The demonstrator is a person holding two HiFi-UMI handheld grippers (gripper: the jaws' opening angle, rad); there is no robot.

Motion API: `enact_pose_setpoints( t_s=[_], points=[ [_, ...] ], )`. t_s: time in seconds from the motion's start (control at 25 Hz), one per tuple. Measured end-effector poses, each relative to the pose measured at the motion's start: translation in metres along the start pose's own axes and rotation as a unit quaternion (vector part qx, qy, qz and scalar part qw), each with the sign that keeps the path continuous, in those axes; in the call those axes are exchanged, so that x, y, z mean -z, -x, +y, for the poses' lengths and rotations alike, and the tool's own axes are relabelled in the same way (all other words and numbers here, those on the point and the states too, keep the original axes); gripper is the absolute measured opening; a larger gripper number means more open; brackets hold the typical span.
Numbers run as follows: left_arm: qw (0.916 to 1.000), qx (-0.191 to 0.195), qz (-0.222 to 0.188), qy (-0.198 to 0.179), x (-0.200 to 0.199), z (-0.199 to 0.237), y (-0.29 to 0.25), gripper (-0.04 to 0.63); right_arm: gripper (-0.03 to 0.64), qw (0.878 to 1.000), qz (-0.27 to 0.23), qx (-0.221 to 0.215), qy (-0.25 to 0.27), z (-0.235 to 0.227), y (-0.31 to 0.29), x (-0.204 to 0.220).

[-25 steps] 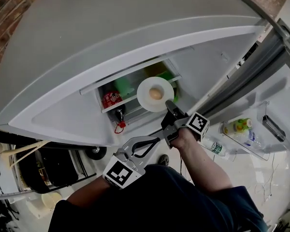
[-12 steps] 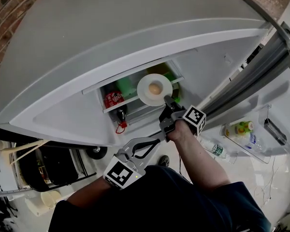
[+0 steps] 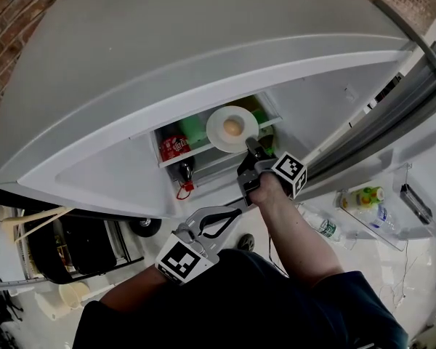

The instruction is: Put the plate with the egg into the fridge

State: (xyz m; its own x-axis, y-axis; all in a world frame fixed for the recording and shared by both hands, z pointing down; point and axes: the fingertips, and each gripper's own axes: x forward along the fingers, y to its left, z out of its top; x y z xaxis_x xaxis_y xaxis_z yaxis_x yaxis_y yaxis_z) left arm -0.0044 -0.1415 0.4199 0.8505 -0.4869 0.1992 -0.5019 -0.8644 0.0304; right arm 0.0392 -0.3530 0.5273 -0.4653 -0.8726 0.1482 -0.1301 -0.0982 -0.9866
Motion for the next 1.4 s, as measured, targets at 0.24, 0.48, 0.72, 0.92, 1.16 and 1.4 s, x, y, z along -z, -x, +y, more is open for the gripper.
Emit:
enact_pose_setpoints(
  t_s=[0.24,0.48,0.72,0.92,1.16,1.4],
  points=[
    [1.0000,0.002,0.005,-0.004,0.002,-0.001,0.001,0.005,0.025,1.000,-0.005,-0.004,0.002,0.001,-0.007,0.001],
    [1.0000,0.005,0.004,0.001,0.002,-0.003,0.000,0.005,0.025,1.000,-0.007,-0.004,0.003,0.003,-0.015,0.003],
    [0.9999,0.004,0.009,-0.003,0.002,-0.001,0.000,0.005,0.025,1.000,-0.013,-0.003,0.007,0.004,-0.020,0.004],
    [0.9998,0.001,-0.001,0.018,0.005,0.002,0.001,0.005,0.025,1.000,-0.022,-0.010,0.009,0.005,-0.021,0.003],
    [0.9997,-0.010,-0.001,0.023,0.004,0.006,0.001,0.005,0.097,0.999,-0.031,-0.021,0.011,0.007,-0.018,0.001],
    [0.9997,-0.007,0.000,0.024,0.004,0.003,0.002,0.005,0.106,0.999,-0.025,-0.031,0.007,0.008,-0.009,0.009]
  ],
)
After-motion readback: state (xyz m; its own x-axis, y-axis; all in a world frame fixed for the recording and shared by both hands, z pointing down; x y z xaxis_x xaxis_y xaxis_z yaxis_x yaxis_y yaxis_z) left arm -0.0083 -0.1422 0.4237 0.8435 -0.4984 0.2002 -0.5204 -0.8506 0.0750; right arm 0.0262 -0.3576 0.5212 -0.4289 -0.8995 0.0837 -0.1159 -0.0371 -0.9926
